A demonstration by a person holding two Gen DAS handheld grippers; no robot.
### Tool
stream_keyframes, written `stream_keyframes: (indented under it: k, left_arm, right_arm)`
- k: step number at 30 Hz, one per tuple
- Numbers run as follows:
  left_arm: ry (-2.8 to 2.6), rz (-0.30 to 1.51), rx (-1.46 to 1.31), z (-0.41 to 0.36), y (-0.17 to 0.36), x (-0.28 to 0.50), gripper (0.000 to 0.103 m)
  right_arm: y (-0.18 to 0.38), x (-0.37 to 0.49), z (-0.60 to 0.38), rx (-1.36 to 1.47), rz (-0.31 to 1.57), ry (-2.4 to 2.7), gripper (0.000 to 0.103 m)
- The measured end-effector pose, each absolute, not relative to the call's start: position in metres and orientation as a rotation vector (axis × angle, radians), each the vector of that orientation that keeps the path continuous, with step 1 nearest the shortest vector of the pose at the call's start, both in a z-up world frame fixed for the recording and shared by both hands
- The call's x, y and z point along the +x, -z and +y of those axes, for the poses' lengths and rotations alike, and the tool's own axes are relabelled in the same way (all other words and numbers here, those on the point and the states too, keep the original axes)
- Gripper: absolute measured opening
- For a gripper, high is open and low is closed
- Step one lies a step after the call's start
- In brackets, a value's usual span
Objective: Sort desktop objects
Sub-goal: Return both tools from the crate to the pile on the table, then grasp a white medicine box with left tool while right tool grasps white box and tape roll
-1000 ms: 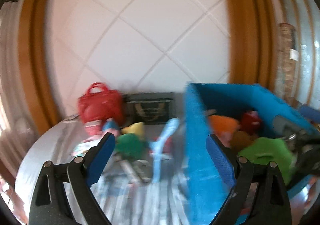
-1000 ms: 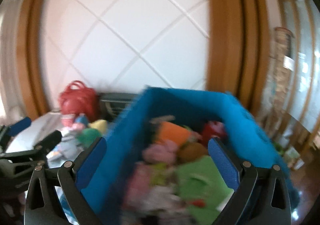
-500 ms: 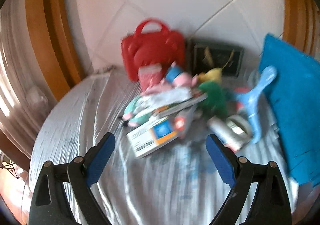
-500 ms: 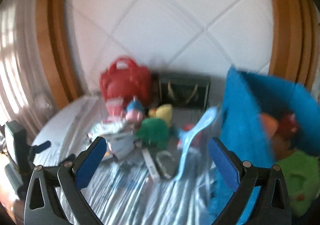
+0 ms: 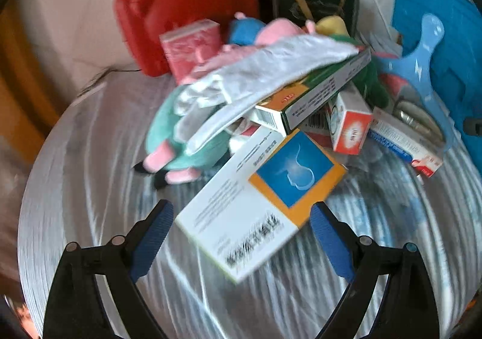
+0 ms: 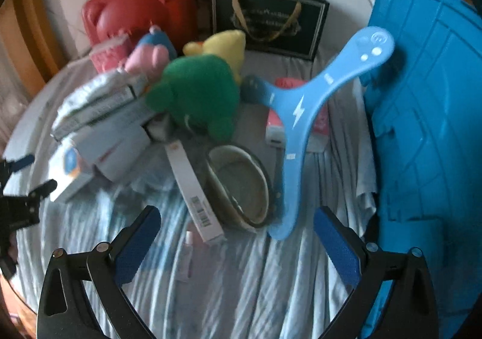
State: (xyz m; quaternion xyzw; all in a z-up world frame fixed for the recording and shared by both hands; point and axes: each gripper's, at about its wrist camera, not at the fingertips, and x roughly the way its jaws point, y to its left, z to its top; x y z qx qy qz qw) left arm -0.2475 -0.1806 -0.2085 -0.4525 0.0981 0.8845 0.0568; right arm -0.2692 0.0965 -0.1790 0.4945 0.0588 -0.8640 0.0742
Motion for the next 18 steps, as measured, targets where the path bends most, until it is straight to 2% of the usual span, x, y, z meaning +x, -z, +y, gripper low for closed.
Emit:
stream_keyframes:
  k: [2,4,7,9,11,13,14,16,18]
  left_arm:
    - [-2.637,0.297,-1.367,-0.181,0.216,-0.258,0.094]
    - [-2.616,0.249,-1.354,-0.183,0.221,-0.266,0.103]
    - [-2.594,0.243,-1.377,-0.182,0.231,-0.277,0.103]
    - [-2.578,0.301,-1.412,-0.172,0.237,-0.277,0.102]
    - [-2.602,0.407,-1.443,-0.163,0.244,-0.271,0.093]
    - [-2.63,0.408,-1.455,-0.16,0.238,-0.258,0.07]
    - [-2.635,0.348,-1.488,-0.162,0.235,-0.254,0.065]
    - [-2.661,0.195,-1.563,-0.171,0.228,-0.247,0.04]
    - [-2.659,0.051,-1.609,-0.178,0.227,-0.24,0.032]
  right_arm:
    - [0.182,-0.272,0.094,1.502,0.196,2.581,0.103]
    - [0.188,-0.275,0.093,1.529,0.211,2.565,0.102]
    - [0.199,-0.283,0.087,1.555,0.251,2.542,0.086]
    - [0.206,-0.287,0.082,1.578,0.268,2.523,0.073]
    - [0.21,-0.288,0.079,1.587,0.261,2.503,0.071]
    - [0.212,-0.286,0.076,1.585,0.268,2.49,0.068]
    - [0.214,-0.286,0.074,1.584,0.276,2.483,0.068]
    - [0.216,-0.285,0.072,1.587,0.292,2.472,0.068]
    - [0.218,-0.285,0.071,1.585,0.308,2.47,0.069]
